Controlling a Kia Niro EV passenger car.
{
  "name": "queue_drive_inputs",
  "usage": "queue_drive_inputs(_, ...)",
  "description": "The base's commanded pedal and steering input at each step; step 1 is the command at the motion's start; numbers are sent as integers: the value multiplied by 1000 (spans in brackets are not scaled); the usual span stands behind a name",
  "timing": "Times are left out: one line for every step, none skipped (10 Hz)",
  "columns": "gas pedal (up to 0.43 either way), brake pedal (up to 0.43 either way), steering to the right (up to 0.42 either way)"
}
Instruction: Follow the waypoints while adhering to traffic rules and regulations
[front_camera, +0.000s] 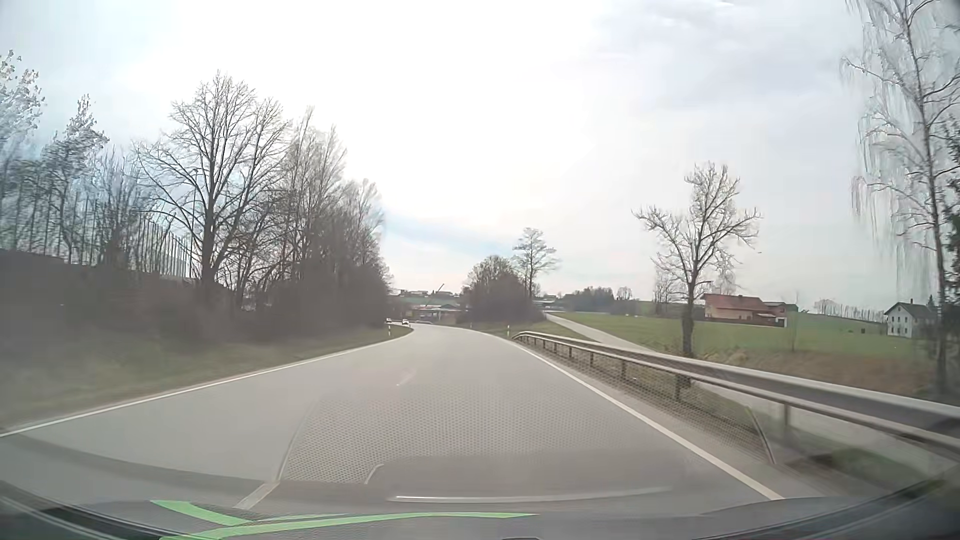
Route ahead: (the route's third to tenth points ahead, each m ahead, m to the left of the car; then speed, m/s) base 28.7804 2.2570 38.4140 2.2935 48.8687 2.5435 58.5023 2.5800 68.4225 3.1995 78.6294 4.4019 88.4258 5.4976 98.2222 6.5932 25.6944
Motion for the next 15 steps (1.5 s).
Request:
queue_drive_inputs(169, 0, -2)
queue_drive_inputs(169, 0, -2)
queue_drive_inputs(169, 0, -2)
queue_drive_inputs(169, 0, -2)
queue_drive_inputs(169, 0, -2)
queue_drive_inputs(169, 0, -2)
queue_drive_inputs(169, 0, -2)
queue_drive_inputs(169, 0, -3)
queue_drive_inputs(169, 0, -2)
queue_drive_inputs(169, 0, -2)
queue_drive_inputs(169, 0, -2)
queue_drive_inputs(169, 0, -2)
queue_drive_inputs(177, 0, -2)
queue_drive_inputs(177, 0, -2)
queue_drive_inputs(177, 0, -2)
